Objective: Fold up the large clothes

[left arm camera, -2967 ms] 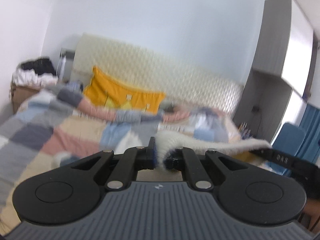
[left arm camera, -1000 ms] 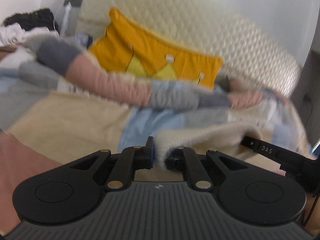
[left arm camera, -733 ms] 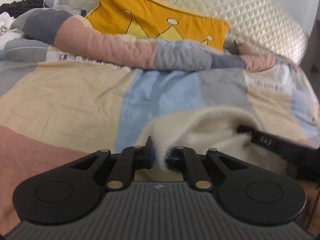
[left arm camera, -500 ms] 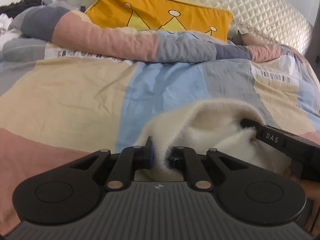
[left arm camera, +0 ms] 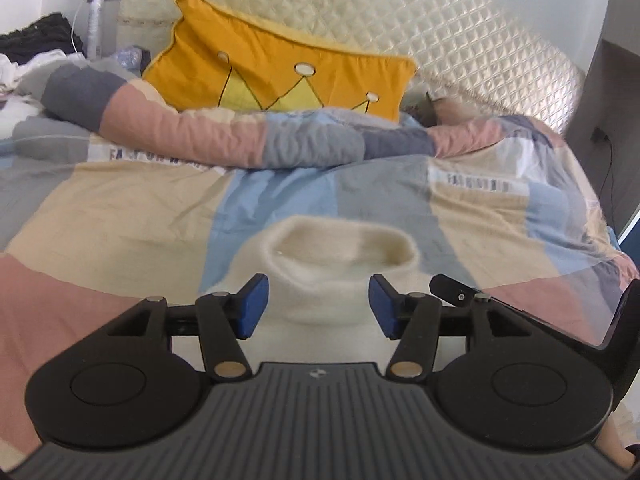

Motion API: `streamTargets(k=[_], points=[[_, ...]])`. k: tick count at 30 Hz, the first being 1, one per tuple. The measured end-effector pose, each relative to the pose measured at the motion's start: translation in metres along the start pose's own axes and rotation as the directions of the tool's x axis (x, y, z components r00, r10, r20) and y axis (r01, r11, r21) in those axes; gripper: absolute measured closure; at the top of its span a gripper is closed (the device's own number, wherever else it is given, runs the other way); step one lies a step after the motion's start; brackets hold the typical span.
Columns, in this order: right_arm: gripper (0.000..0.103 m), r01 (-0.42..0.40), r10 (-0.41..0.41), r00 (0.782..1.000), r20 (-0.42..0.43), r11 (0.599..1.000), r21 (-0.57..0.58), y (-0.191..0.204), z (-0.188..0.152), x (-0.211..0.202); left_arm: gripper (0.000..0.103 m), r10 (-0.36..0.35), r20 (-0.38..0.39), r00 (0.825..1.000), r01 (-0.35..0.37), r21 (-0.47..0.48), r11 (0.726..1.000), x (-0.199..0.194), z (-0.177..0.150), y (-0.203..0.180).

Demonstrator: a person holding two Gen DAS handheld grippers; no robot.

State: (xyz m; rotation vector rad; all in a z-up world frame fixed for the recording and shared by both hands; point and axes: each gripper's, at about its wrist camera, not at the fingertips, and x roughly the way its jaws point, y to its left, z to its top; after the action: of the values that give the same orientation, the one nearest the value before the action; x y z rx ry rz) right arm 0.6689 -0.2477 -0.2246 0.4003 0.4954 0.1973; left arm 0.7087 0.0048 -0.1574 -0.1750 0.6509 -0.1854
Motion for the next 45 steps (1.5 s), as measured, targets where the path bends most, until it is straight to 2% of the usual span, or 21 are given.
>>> streamTargets(k=[5,9,12,15,19,22,25,28,32,36,41,45], points=[[0.036,0.002,-0.002,0.999,0.037,1.000,-0.010,0.003,-0.001,-0.038,0.042,-0.020,0.036,0.999,0.019,0.023,1.000,-0.045,-0.019,-0.018],[0.036,-0.002,0.004,0.999,0.053,0.999,-0.034,0.011,-0.006,-0.082,0.042,-0.033,0.059,0.998,0.030,0.039,0.999,-0.098,-0.035,-0.033],[0.036,0.006,-0.001,0.997,0.074,0.997,-0.073,0.024,-0.008,-0.127,0.042,-0.037,0.078,0.996,0.036,0.026,0.999,-0.146,-0.046,-0.044],[0.036,0.014,-0.002,0.995,0.097,0.992,-0.122,0.041,-0.009,-0.170,0.042,-0.005,0.135,0.991,0.004,0.008,1.000,-0.203,-0.053,-0.053],[0.037,0.026,-0.002,0.991,0.130,0.982,-0.186,0.067,-0.004,-0.231,0.042,-0.010,0.172,0.985,0.008,0.017,1.000,-0.271,-0.068,-0.071],[0.037,0.024,0.005,0.988,0.153,0.982,-0.186,0.081,-0.004,-0.277,0.042,-0.024,0.189,0.982,0.020,0.024,1.000,-0.318,-0.086,-0.085],[0.037,0.018,0.012,0.987,0.160,0.982,-0.187,0.092,-0.010,-0.319,0.042,-0.028,0.193,0.981,0.025,0.020,0.999,-0.356,-0.107,-0.096],[0.037,0.024,0.007,0.989,0.149,0.978,-0.208,0.100,-0.018,-0.354,0.042,0.005,0.204,0.979,-0.004,-0.008,1.000,-0.385,-0.128,-0.103],[0.037,0.072,-0.029,0.987,0.160,0.959,-0.273,0.107,-0.032,-0.394,0.042,-0.004,0.203,0.979,0.017,-0.063,0.998,-0.406,-0.153,-0.107],[0.037,0.069,-0.034,0.986,0.160,0.974,-0.217,0.092,-0.049,-0.421,0.042,-0.028,0.172,0.985,0.044,-0.087,0.995,-0.407,-0.180,-0.116],[0.037,0.077,-0.032,0.983,0.180,0.966,-0.246,0.082,-0.083,-0.441,0.042,-0.060,0.101,0.993,0.069,-0.086,0.994,-0.386,-0.211,-0.131],[0.037,0.089,-0.052,0.981,0.188,0.977,-0.193,0.063,-0.096,-0.441,0.042,-0.110,0.036,0.993,0.113,-0.084,0.990,-0.357,-0.224,-0.146]])
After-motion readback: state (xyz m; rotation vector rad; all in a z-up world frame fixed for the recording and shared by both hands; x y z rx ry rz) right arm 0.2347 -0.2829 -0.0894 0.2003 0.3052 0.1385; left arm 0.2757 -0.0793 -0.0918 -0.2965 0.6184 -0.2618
